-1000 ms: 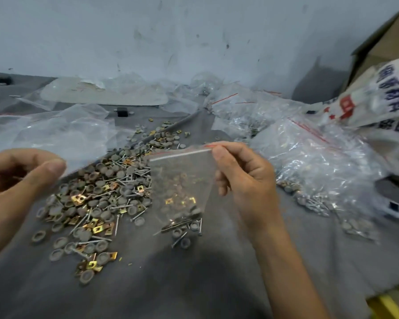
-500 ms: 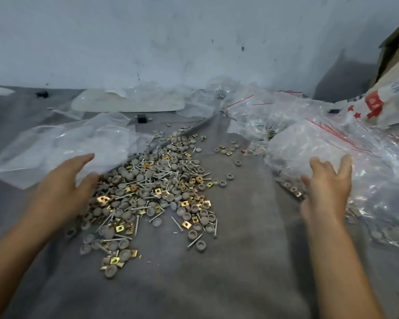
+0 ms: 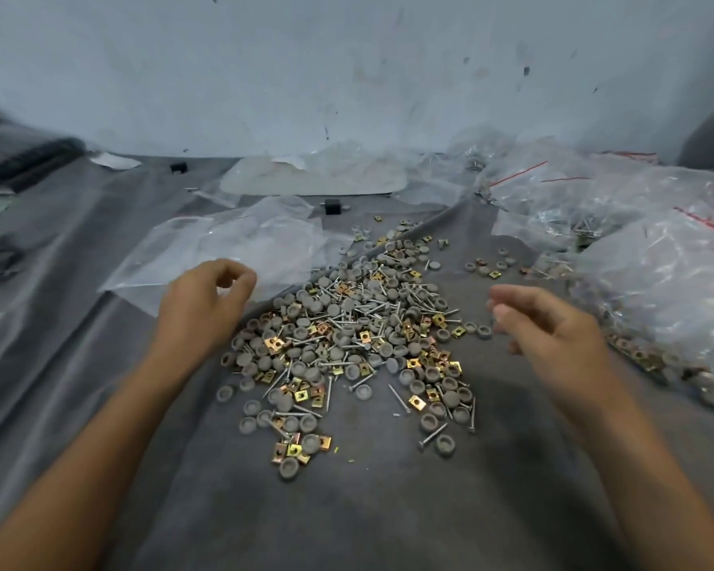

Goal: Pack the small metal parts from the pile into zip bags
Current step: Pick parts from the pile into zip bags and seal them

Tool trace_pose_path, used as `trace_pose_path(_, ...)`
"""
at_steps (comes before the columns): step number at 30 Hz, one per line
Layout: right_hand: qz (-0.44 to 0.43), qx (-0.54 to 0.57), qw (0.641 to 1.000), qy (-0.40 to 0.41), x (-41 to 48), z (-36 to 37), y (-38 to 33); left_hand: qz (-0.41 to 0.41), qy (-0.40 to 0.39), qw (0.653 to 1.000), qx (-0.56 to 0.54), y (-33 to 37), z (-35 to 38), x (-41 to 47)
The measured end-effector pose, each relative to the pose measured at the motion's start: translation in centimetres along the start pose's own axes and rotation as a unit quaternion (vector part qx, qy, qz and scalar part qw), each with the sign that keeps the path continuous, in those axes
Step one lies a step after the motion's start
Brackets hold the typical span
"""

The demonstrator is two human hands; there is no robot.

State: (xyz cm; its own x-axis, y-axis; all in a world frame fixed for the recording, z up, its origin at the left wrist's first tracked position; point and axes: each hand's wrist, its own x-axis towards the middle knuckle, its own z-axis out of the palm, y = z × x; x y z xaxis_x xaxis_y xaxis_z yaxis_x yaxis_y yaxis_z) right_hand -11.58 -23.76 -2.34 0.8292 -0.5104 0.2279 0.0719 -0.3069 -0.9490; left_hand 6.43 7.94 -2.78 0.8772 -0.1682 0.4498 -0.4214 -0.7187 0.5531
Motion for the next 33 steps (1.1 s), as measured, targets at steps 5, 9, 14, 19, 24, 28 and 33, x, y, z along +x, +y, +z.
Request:
trace_pose_path(5, -0.02, -0.013, 0.998, -0.059, -1.1, 1.7, -0.3, -0.069, -0.068, 0.94, -0.326, 3.1, -2.2, 0.1)
trace_pose_path(9, -0.038, -0.001, 0.993, -0.114, -2.8, 3.9, -1.2, -0.144, -0.1, 0.8, -0.574, 6.5, -3.6, -1.2)
trace_pose_path(14, -0.105, 0.054, 0.973, -0.197, -5.4, 6.7, -2.6, -0.24, -0.112, 0.744, -0.614, 9.4, -2.2, -4.0)
trace_pose_path(19, -0.163, 0.04, 0.96, -0.224, -6.8, 8.1, -2.5, -0.231, -0.158, 0.698, -0.659, 9.7, -1.2, -6.3)
trace_pose_path(24, -0.136, 0.056, 0.97, -0.193, -7.0, 8.7, -1.9, -0.226, -0.209, 0.636, -0.707, 9.8, -0.5, -7.2)
trace_pose_path(28, -0.118, 0.07, 0.981, -0.14, -6.8, 9.0, -1.8, -0.242, -0.203, 0.614, -0.723, 10.1, -0.3, -7.3)
trace_pose_path(33, -0.106, 0.041, 0.98, -0.163, -6.6, 8.8, -1.9, -0.269, -0.222, 0.601, -0.72, 10.3, -0.3, -7.6)
